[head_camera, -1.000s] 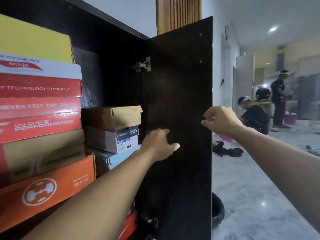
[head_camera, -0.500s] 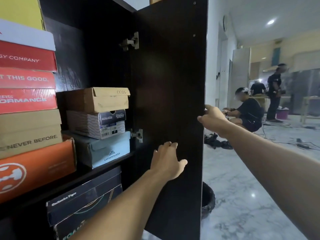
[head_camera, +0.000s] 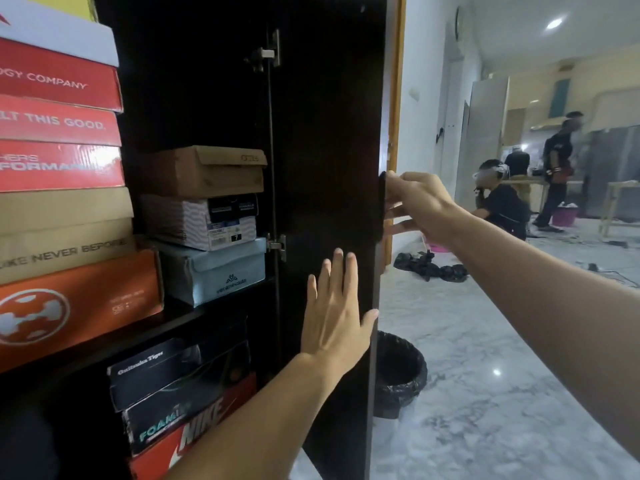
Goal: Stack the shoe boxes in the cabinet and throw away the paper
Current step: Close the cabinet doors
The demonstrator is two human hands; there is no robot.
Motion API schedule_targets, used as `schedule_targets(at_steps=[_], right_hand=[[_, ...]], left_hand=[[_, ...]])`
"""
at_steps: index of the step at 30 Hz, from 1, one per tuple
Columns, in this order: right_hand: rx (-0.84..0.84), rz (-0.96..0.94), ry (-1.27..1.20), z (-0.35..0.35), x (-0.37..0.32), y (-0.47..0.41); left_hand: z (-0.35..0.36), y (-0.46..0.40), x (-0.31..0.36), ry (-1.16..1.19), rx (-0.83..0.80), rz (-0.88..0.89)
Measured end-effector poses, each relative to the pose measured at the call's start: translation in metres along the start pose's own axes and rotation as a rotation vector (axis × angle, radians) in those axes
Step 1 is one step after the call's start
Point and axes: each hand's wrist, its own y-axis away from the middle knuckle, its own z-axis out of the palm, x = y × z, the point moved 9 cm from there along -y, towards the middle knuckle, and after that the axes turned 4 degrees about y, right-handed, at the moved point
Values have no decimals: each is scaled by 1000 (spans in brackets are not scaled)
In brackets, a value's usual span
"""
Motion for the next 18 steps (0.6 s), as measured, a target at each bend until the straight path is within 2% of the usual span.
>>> schedule_targets(at_steps=[4, 8, 18], right_hand=[[-166, -18, -43, 31, -22, 15], [-309, -4, -123, 69, -39, 24], [-217, -429, -22, 154, -120, 16]], left_hand=[[-22, 19, 0, -183, 144, 165], [-47, 36, -31, -319, 159, 105], [-110, 72, -113, -438, 207, -91]])
